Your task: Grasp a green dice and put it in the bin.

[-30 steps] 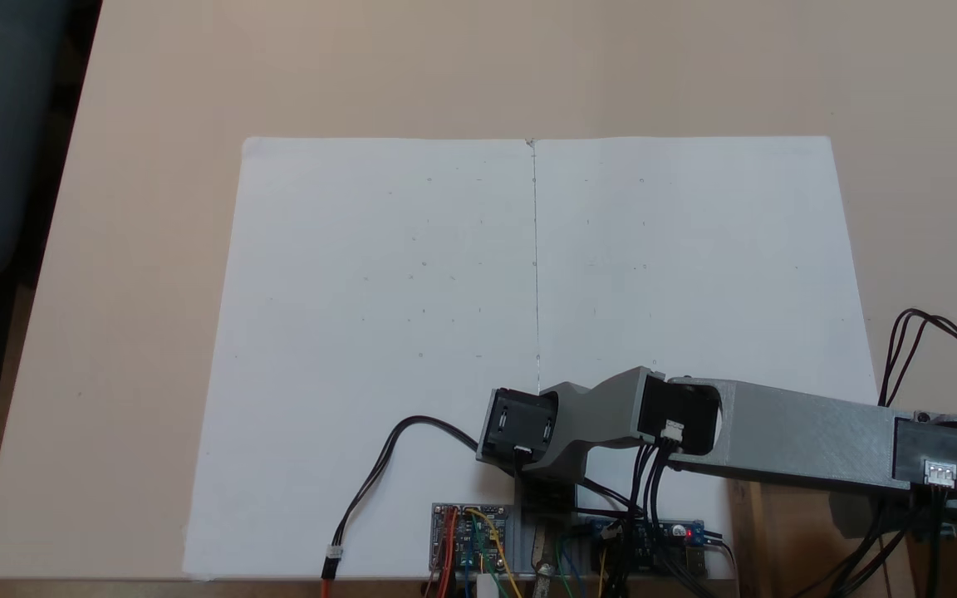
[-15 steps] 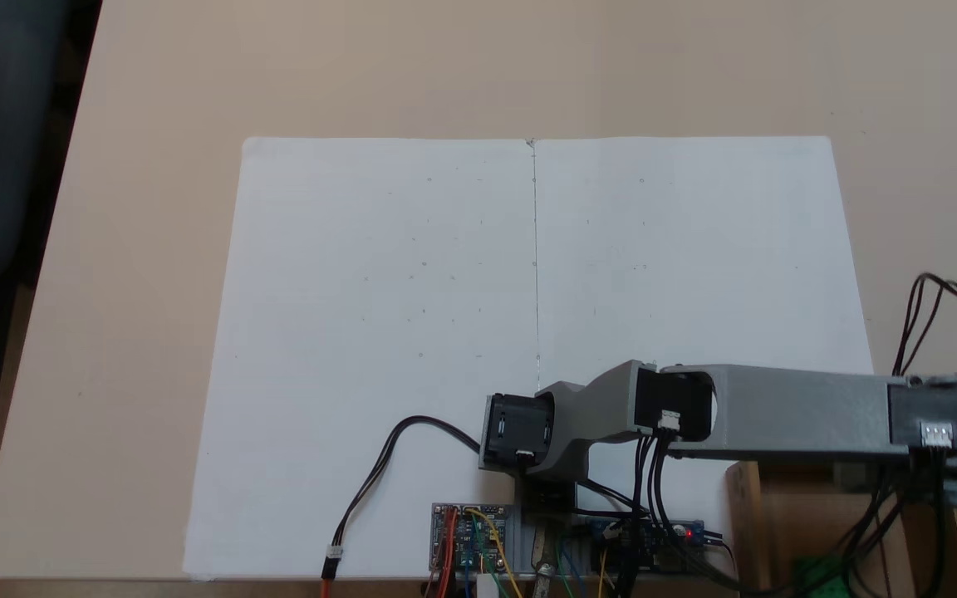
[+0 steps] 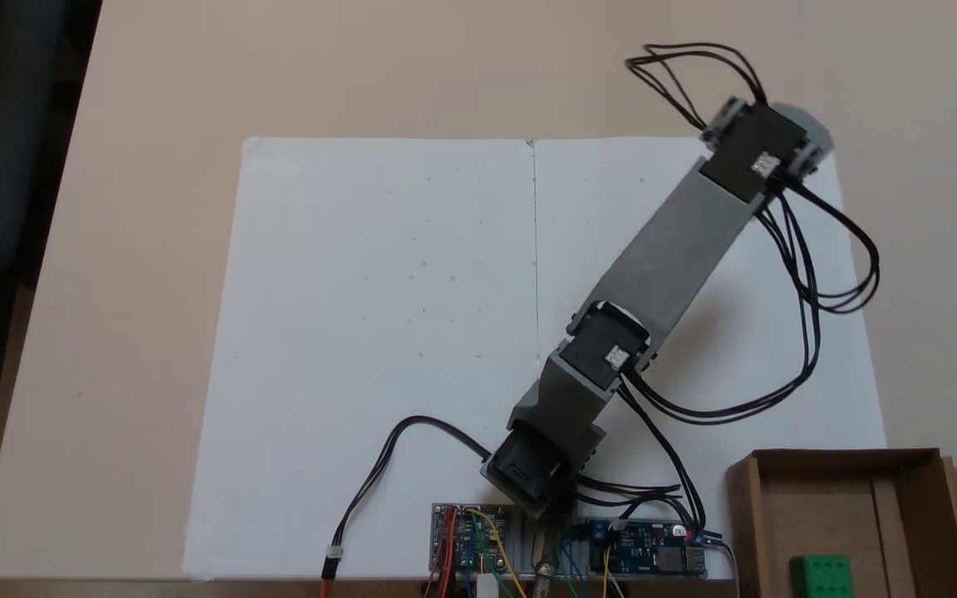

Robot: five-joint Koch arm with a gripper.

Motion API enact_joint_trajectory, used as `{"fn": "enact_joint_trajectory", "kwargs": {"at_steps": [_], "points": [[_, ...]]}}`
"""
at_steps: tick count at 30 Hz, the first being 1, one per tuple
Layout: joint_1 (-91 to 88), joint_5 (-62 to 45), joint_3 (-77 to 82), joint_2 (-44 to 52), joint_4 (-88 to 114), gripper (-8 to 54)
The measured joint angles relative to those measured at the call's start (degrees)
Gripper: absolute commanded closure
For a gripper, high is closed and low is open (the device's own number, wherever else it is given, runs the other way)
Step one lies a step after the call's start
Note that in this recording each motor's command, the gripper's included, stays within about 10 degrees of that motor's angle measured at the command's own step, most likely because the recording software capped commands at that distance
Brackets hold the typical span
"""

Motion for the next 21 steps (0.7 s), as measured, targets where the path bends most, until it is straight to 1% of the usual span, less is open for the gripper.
{"fn": "enact_joint_trajectory", "kwargs": {"at_steps": [3, 7, 10, 11, 13, 15, 16, 18, 21], "points": [[-11.6, 0.0, 0.7, 2.2, 0.0, 2.0], [-20.2, 0.0, 1.8, 4.2, -0.1, 2.0], [-26.4, -0.2, 10.6, 9.6, -2.1, 2.0], [-29.8, -1.1, 20.6, 14.7, -6.6, 2.0], [-31.7, -3.0, 26.7, 18.2, -10.5, 2.2], [-32.4, -6.2, 40.1, 23.5, -15.2, 2.3], [-33.1, -7.3, 43.8, 25.2, -17.3, 2.3], [-33.4, -8.2, 47.9, 28.6, -22.1, 2.1], [-34.3, -8.2, 49.6, 33.9, -28.7, 2.0]]}}
